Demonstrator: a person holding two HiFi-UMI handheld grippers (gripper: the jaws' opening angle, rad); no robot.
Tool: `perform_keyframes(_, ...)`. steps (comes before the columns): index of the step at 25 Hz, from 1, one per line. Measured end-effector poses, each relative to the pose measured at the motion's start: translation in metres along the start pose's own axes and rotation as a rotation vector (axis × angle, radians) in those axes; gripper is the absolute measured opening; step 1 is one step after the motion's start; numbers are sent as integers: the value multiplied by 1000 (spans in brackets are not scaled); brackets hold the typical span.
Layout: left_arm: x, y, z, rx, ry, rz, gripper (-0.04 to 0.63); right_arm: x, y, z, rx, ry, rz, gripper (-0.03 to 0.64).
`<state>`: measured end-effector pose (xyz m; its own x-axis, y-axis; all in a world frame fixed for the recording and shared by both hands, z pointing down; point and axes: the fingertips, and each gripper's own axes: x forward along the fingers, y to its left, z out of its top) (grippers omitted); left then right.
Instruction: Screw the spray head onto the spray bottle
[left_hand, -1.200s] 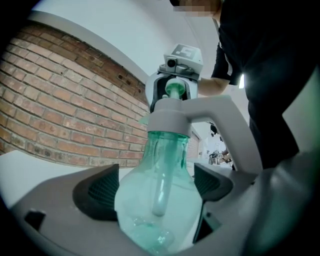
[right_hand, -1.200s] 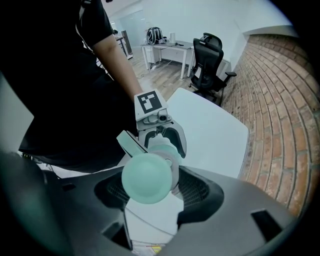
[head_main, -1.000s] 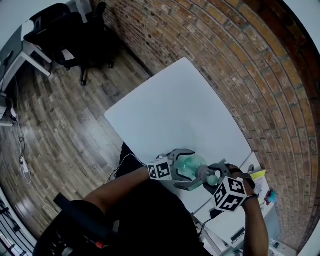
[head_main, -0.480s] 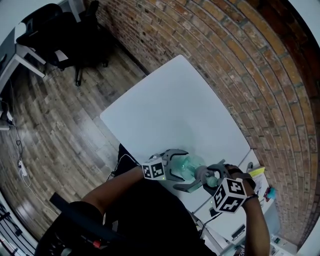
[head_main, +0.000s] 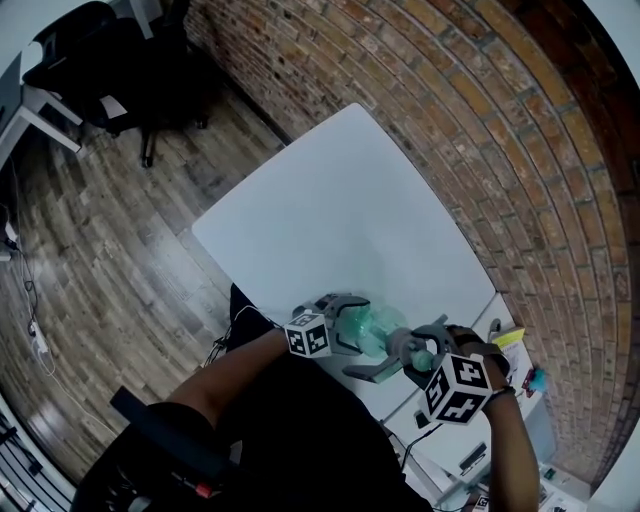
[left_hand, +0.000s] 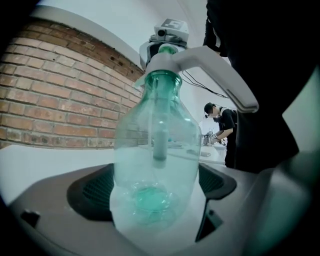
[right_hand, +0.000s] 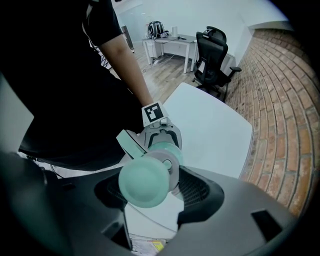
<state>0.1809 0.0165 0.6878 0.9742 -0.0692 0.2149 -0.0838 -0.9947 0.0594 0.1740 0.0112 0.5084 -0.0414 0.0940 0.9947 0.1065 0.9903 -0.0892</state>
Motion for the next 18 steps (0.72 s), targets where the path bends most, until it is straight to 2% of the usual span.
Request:
perform_keyframes(6, 4, 1, 0, 0, -12, 6, 514, 0, -1, -3, 65, -13, 6, 261)
perform_keyframes(18, 3, 1, -1, -3, -14, 5, 514, -1, -4, -2, 343, -79, -26, 261)
